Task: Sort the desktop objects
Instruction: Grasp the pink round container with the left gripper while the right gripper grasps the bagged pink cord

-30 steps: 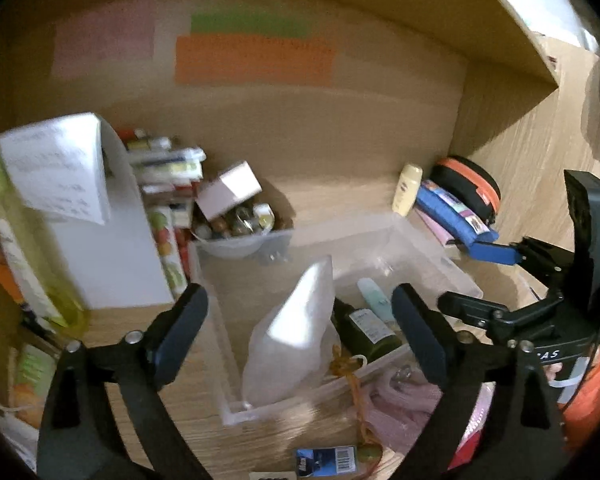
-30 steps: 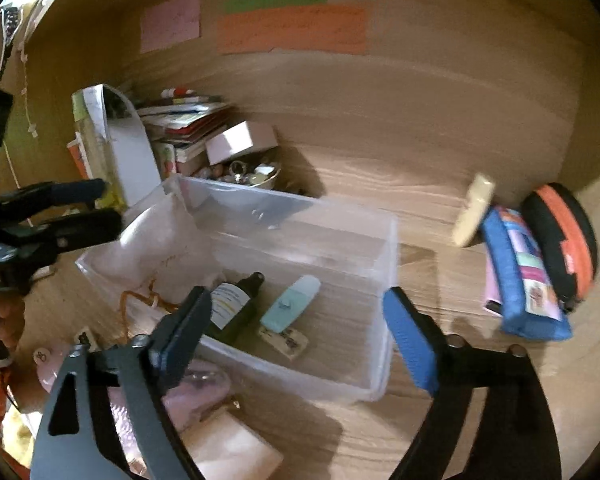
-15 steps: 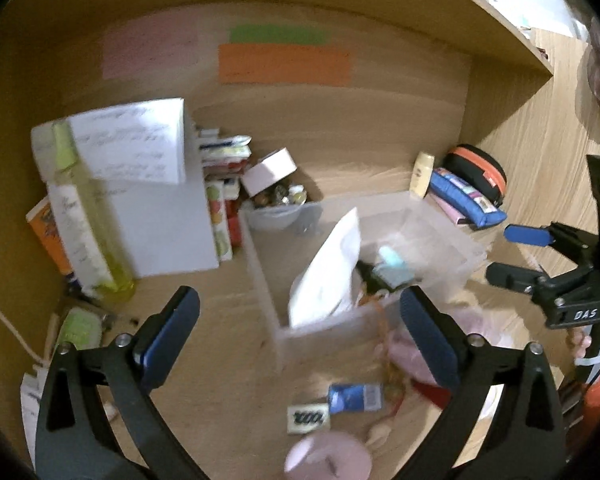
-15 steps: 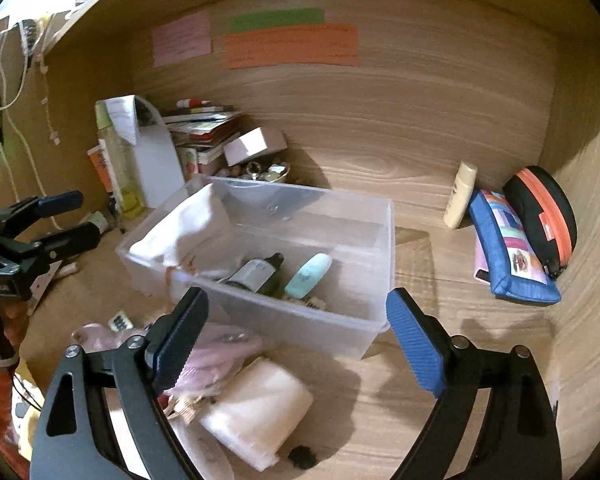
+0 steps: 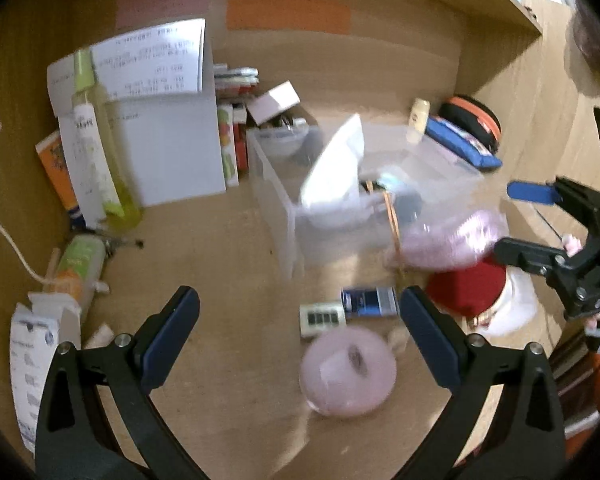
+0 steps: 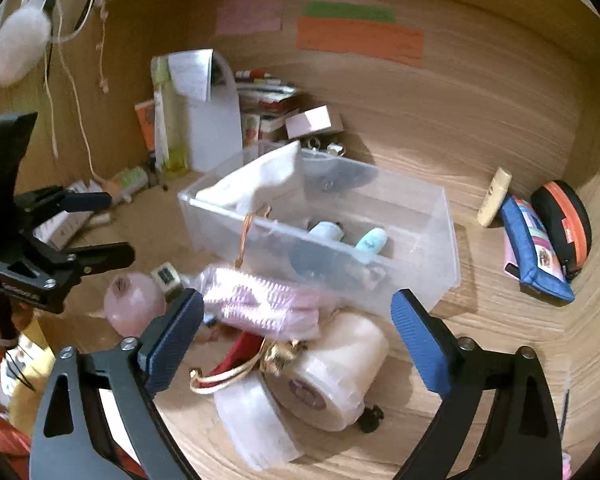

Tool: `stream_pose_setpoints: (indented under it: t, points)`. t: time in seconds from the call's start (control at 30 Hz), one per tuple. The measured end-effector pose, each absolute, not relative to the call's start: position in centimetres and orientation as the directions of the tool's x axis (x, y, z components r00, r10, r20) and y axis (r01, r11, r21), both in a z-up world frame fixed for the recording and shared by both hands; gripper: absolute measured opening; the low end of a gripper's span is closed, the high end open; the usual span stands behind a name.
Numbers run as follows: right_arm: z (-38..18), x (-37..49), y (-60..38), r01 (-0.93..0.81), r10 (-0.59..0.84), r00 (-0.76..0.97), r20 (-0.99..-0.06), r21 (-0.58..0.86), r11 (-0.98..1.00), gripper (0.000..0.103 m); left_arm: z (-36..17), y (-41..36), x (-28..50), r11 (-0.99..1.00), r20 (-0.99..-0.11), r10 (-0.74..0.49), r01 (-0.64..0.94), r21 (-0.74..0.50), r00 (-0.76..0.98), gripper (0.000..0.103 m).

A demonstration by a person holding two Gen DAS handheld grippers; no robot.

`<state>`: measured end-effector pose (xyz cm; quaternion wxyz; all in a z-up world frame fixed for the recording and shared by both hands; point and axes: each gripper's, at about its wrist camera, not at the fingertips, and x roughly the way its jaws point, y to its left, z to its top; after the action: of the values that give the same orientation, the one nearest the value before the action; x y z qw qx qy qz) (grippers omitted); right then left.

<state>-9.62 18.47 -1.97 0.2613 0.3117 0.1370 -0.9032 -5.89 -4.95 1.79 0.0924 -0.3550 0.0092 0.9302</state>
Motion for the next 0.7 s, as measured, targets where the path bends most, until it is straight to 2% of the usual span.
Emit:
stream_pose_setpoints:
  t: [0.33, 0.43, 0.63, 0.67, 0.7]
  points:
    - [-3.6, -9.5, 15.9, 0.568, -0.297, -0.721, -0.626, -0.289, -0.770, 0.094, -1.1, -5.1, -5.1, -0.968, -0.722, 0.244, -0.207, -0.142, -0.647, 0.101]
    - [-4.0, -10.3, 15.3, 0.590, -0.288, -0.713, -0.639, -0.326, -0.739, 0.090, -1.5, -5.0, -4.9, -0.969, -0.721, 0.239, -0.206, -0.136, -0.650, 0.101]
    - [-4.3, -11.5, 14.7, 0.669, -0.339, -0.637, -0.692, -0.279, -0.688, 0.063, -3.0, -4.8, -5.4, -0.964, -0.738, 0.265, -0.192, -0.185, -0.620, 0.101]
    - [-4.4, -11.7, 14.6, 0.681, -0.346, -0.624, -0.701, -0.270, -0.681, 0.056, -3.2, -4.8, -5.5, -0.963, -0.739, 0.268, -0.189, -0.192, -0.618, 0.101]
    - [-4.5, -11.8, 14.5, 0.691, -0.353, -0.613, -0.707, -0.262, -0.674, 0.054, -3.4, -4.7, -5.5, -0.963, -0.737, 0.269, -0.186, -0.195, -0.620, 0.101]
